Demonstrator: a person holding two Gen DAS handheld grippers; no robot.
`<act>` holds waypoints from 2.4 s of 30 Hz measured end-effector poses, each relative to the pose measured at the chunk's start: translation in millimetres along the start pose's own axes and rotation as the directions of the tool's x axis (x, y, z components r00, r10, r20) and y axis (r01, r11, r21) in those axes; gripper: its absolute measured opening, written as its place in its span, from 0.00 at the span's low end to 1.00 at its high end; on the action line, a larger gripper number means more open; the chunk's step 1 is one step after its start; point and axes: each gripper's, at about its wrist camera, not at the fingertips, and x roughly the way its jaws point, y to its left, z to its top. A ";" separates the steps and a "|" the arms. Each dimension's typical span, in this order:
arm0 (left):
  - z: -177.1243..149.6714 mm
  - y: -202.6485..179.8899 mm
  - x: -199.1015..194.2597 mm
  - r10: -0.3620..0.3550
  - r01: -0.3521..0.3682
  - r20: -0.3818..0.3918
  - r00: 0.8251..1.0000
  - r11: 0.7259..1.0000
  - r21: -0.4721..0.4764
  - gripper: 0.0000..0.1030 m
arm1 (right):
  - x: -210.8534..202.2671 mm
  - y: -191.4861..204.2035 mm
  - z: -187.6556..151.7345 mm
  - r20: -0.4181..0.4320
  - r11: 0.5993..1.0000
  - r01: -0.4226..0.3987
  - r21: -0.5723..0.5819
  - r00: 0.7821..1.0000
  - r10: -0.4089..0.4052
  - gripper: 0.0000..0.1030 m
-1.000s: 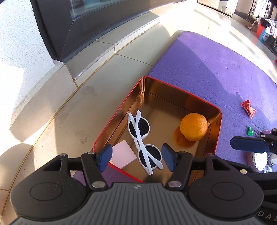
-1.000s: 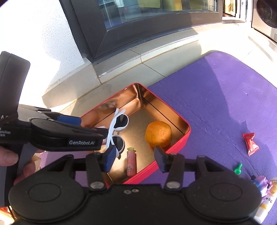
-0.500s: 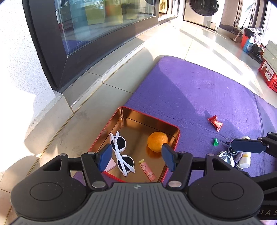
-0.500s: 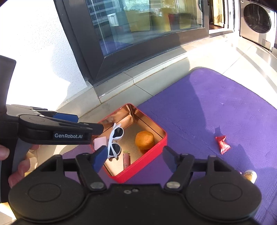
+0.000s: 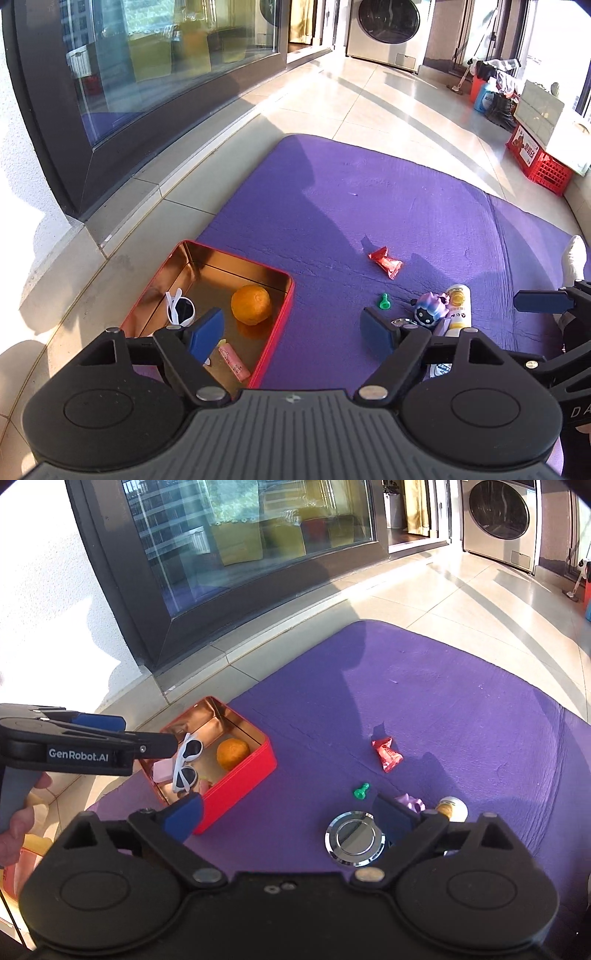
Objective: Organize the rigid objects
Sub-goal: 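Withdraw both grippers from the tin toward the remaining items, then grasp the silver compact mirror with the left gripper while the right gripper grasps the white-and-yellow bottle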
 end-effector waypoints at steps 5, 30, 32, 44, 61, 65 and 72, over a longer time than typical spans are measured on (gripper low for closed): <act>-8.1 -28.5 13.7 -0.026 0.027 -0.013 1.000 1.000 0.005 0.78 | -0.5 -37.0 -14.7 -0.018 0.997 0.064 0.041 0.998 -0.063 0.97; -65.3 -123.4 160.7 -0.103 0.121 -0.212 0.972 0.990 0.076 0.78 | 78.6 -169.9 -43.0 -0.189 0.936 0.220 0.274 0.967 -0.172 0.90; -67.0 -125.7 166.6 -0.106 0.126 -0.207 0.973 0.989 0.083 0.78 | 85.8 -172.6 -43.1 -0.198 0.936 0.212 0.281 0.967 -0.159 0.89; -71.0 -129.7 193.8 -0.121 0.142 -0.204 0.972 0.985 0.096 0.78 | 131.0 -179.4 -41.4 -0.251 0.907 0.225 0.357 0.958 -0.139 0.73; -67.0 -135.0 199.4 -0.101 0.129 -0.180 0.979 0.981 0.148 0.75 | 142.4 -177.9 -45.6 -0.271 0.851 0.231 0.472 0.956 -0.109 0.46; -64.4 -131.6 198.7 -0.085 0.111 -0.184 0.979 0.984 0.139 0.75 | 138.9 -175.7 -46.3 -0.267 0.850 0.244 0.466 0.955 -0.128 0.44; -59.2 -116.3 178.7 -0.082 0.102 -0.178 0.981 0.989 0.107 0.75 | 112.2 -169.5 -49.7 -0.236 0.853 0.240 0.463 0.961 -0.143 0.44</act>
